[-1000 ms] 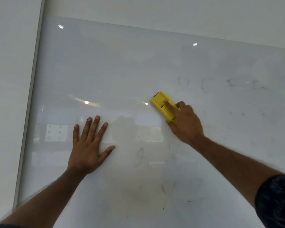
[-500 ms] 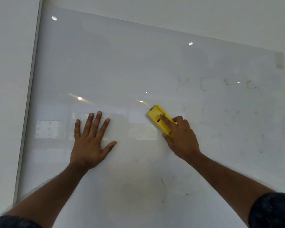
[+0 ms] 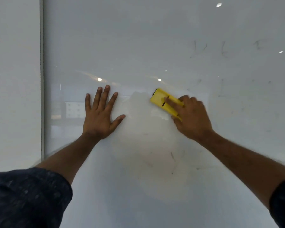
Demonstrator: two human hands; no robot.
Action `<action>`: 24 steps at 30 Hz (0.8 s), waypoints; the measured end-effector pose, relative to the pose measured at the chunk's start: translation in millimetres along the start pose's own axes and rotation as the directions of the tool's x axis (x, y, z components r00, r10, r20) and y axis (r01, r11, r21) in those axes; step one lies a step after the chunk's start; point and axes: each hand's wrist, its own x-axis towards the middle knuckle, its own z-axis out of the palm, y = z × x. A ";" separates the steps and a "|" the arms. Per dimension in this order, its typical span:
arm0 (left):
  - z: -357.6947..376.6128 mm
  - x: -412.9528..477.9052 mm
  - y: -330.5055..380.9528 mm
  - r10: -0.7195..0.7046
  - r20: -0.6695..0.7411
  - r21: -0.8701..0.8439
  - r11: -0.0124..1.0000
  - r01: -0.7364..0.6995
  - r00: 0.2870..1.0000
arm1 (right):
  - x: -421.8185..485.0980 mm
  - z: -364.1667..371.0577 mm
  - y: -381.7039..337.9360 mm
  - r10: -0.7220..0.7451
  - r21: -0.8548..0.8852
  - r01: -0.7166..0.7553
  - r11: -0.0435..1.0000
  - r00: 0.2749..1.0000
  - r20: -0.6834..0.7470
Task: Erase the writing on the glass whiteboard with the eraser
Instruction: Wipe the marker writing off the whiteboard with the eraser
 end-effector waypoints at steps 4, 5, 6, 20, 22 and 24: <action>-2.1 -2.8 -3.7 -0.008 0.019 0.006 1.000 0.008 1.000 | -15.9 17.3 -11.4 0.078 0.066 -0.077 0.995 0.997 -0.015; -2.9 -0.7 -4.6 -0.010 0.021 0.003 1.000 0.010 1.000 | -24.3 22.3 -21.1 0.043 0.087 -0.042 0.995 0.999 -0.010; -3.8 1.0 -6.4 -0.012 0.017 0.002 1.000 0.012 1.000 | -35.0 28.4 -33.2 -0.029 0.102 0.029 0.994 1.000 -0.003; 2.5 -4.9 -1.5 -0.030 -0.020 -0.019 0.999 0.029 0.999 | -55.2 37.5 -47.0 -0.006 0.090 0.003 0.996 0.999 0.034; 3.3 -7.4 0.3 -0.035 -0.012 -0.020 0.999 0.035 0.999 | -87.1 50.8 -74.6 -0.102 0.173 0.094 0.980 0.994 0.036; 2.3 -9.3 0.1 -0.031 -0.009 -0.021 0.999 0.031 0.999 | -126.4 62.4 -100.3 -0.269 0.214 0.252 0.944 0.962 0.052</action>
